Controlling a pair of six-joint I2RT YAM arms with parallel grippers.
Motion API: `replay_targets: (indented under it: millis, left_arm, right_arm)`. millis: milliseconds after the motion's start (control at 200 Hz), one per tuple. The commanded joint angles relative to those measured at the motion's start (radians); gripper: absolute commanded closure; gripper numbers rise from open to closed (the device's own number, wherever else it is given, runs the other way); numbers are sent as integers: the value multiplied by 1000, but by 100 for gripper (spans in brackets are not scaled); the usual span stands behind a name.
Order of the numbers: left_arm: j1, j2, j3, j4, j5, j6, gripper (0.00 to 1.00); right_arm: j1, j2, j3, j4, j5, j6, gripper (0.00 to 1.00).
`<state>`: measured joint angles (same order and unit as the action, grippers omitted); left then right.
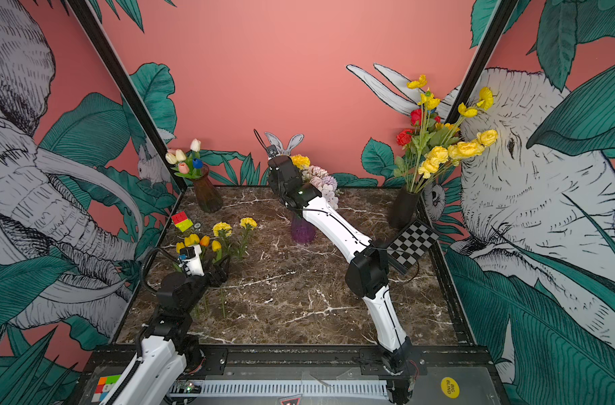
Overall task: Pick out yellow flowers from the vase
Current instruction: Pick up the flower from the vase.
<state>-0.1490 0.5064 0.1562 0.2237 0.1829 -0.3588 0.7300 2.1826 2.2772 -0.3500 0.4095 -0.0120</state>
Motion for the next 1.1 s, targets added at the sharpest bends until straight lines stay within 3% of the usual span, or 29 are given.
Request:
replay_targets:
  millis: [0, 360, 700, 1095]
  left_arm:
    - [0, -10, -1, 23, 9, -8, 23]
    - [0, -14, 1, 19, 9, -5, 23]
    - [0, -3, 2, 26, 16, -3, 23]
    - [0, 27, 1, 57, 46, -5, 23]
  right_arm:
    - [-8, -5, 30, 37, -20, -10, 59]
    - [-19, -32, 18, 98, -65, 20, 69]
    - [-18, -111, -20, 131, -141, 49, 71]
    - [5, -267, -173, 199, -196, 38, 73]
